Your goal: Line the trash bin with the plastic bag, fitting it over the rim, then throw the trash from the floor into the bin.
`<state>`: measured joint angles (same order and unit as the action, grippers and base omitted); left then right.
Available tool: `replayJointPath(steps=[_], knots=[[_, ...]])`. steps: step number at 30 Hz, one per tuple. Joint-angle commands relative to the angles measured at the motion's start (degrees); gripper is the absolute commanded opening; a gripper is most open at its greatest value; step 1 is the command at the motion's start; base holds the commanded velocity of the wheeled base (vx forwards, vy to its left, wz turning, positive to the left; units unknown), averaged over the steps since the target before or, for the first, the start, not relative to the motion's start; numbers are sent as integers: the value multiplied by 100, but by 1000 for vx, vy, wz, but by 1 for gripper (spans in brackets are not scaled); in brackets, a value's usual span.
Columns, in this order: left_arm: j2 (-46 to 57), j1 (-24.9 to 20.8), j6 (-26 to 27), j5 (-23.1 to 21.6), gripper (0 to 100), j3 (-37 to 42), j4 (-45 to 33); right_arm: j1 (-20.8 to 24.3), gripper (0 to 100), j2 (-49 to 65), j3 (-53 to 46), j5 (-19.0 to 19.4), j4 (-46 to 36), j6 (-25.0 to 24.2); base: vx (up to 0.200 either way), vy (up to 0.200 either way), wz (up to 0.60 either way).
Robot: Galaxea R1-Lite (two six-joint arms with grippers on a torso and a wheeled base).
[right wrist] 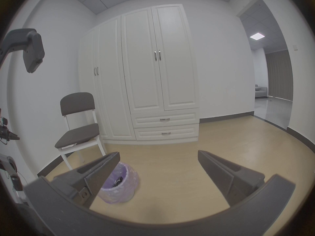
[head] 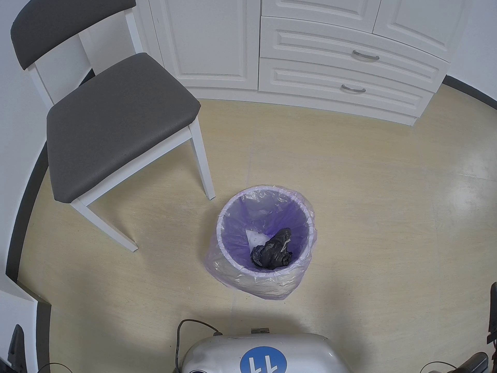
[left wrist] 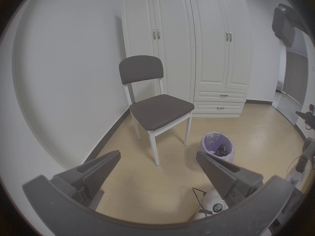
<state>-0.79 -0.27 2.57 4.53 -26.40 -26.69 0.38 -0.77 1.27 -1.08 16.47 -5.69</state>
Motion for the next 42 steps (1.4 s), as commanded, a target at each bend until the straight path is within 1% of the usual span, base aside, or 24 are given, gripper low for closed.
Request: replayJointPath(steps=[1,2,3,4,7,8,9,11,12,13,14,16,19,21,26,27,29,31,32,34,36,39,41,42], knots=[[70,0,42,12,100,654,515,-11,100,77,-127,-6,-373,24,0,0,0],[70,0,68,30,100,1076,919,-20,100,77,-127,-15,-777,95,0,0,0],[70,0,68,30,100,1225,1078,-20,100,77,-127,-23,-944,156,0,0,0],[70,0,68,39,100,1559,1447,-20,100,77,-127,-67,-1260,270,0,0,0],[70,0,59,91,100,2289,2282,-20,100,77,-127,-76,-1287,218,0,0,0],[70,0,59,91,100,2289,2282,-20,100,77,-127,-76,-1287,218,0,0,0],[62,0,-2,153,100,2553,2774,-20,100,77,-127,-6,-1278,253,0,0,0],[62,0,-11,153,100,2605,2932,-20,100,77,-127,65,-1278,270,0,0,0],[70,0,-11,162,100,2640,3003,-20,100,77,-127,284,-1287,288,0,0,0],[70,0,-11,162,100,2640,3003,-20,100,77,-127,284,-1287,288,0,0,0],[70,0,-11,162,100,2640,3003,-20,100,77,-127,460,-1287,270,0,0,0],[70,0,-11,135,100,2640,2994,-20,100,77,-127,513,-1295,262,0,0,0],[70,0,-2,74,100,2640,2994,-29,100,77,-127,504,-1295,244,0,0,0],[70,0,-2,-23,100,2640,2994,-29,100,77,-127,478,-1287,297,0,0,0],[70,0,-20,-322,100,2640,2985,-29,100,77,-127,566,-1260,517,0,0,0],[79,0,-64,-427,100,2640,2923,-29,100,77,-127,566,-1260,499,0,0,0],[70,0,-143,-515,100,2588,2493,-29,100,77,-127,566,-1269,402,0,0,0],[70,0,-143,-515,100,2579,2431,-29,100,77,-127,566,-1269,367,0,0,0],[70,0,-169,-506,100,2614,2563,-29,100,77,-127,557,-1278,218,0,0,0],[70,0,-178,-497,100,2640,2669,-29,100,77,-127,513,-1278,279,0,0,0],[70,0,-213,-497,100,2640,2669,-29,100,77,-127,486,-1260,631,0,0,0],[70,0,-204,-497,100,2640,2677,-29,100,77,-127,170,-1137,1158,0,0,0],[70,0,-204,-497,100,2640,2677,-29,100,77,-127,126,-1190,1220,0,0,0],[70,0,-213,-497,100,2640,2669,-20,100,77,-127,117,-1278,1061,0,0,0]])
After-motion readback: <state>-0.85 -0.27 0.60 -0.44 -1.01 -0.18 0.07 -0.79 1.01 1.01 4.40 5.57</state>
